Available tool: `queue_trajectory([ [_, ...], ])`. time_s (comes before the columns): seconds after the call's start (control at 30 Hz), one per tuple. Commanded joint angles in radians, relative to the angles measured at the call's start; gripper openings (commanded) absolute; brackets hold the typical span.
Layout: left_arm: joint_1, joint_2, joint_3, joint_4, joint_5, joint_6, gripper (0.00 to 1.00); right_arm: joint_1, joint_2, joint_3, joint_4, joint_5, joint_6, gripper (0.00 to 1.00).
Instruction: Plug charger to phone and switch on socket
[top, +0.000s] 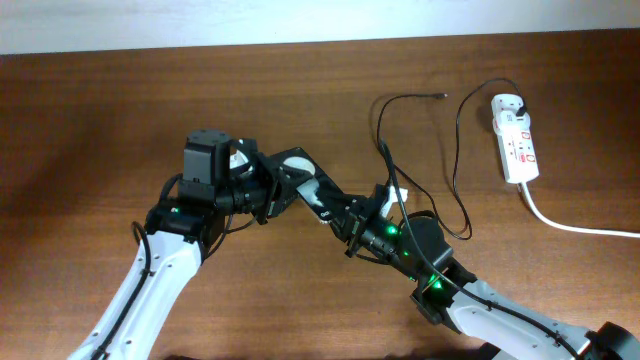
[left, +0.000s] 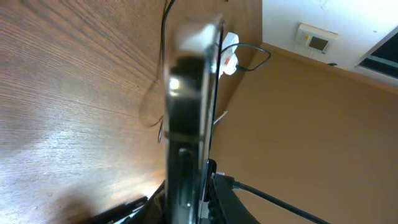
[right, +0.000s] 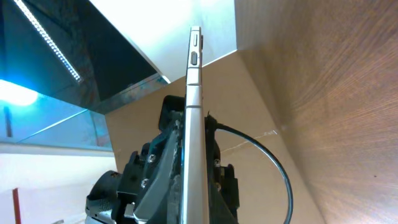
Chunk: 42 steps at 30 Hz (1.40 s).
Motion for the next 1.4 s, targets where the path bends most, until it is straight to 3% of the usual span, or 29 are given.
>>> queue_trajectory([
  [0.0,-0.003,0.002,0.004,0.014,-0.041,-0.002,0.17,0.013,-0.006,0.017,0.008,-0.077,-0.024,0.04],
  [0.27,-0.003,0.002,0.004,0.014,-0.066,-0.002,0.0,0.012,-0.006,0.017,0.006,-0.08,-0.026,0.05],
  [0.3,-0.003,0.002,0.004,0.014,-0.073,-0.002,0.0,0.012,-0.006,0.017,0.002,-0.08,-0.039,0.09],
  [0.33,-0.003,0.002,0.004,0.013,-0.086,0.019,0.0,0.012,-0.006,0.017,-0.02,-0.08,-0.044,0.13],
  [0.4,-0.002,0.002,0.004,0.011,-0.157,0.19,0.0,0.012,-0.006,0.017,-0.093,-0.079,-0.121,0.16],
  [0.5,0.029,0.002,0.004,-0.003,-0.182,0.311,0.0,0.01,-0.006,0.017,-0.162,-0.079,-0.294,0.33],
  [0.6,0.122,0.002,0.004,-0.076,-0.177,0.355,0.0,0.008,-0.006,0.017,-0.238,-0.063,-0.549,0.53],
  [0.63,0.146,0.002,0.004,-0.1,-0.164,0.359,0.0,0.008,-0.006,0.017,-0.271,-0.044,-0.631,0.53],
  [0.67,0.16,0.002,0.004,-0.109,-0.144,0.381,0.0,0.008,-0.006,0.017,-0.3,-0.027,-0.694,0.61],
  [0.7,0.17,0.002,0.004,-0.115,-0.109,0.413,0.0,0.008,-0.006,0.017,-0.361,0.0,-0.773,0.99],
  [0.77,0.171,0.002,0.004,-0.159,-0.022,0.497,0.0,0.004,-0.007,0.017,-0.441,0.014,-0.816,0.99],
  [0.87,0.171,0.002,0.004,-0.281,-0.022,0.581,0.0,-0.057,-0.036,0.025,-0.568,0.014,-0.853,0.99],
  [1.0,0.171,0.002,0.004,-0.347,-0.023,0.613,0.0,-0.158,-0.146,0.071,-0.818,0.001,-0.969,0.99],
  [1.17,0.171,0.002,0.004,-0.347,-0.046,0.612,0.0,-0.3,-0.323,0.351,-1.453,0.093,-1.136,0.99],
  [1.37,0.171,0.002,0.004,-0.348,-0.045,0.612,0.0,-0.338,-0.39,0.395,-1.549,0.186,-1.136,0.99],
])
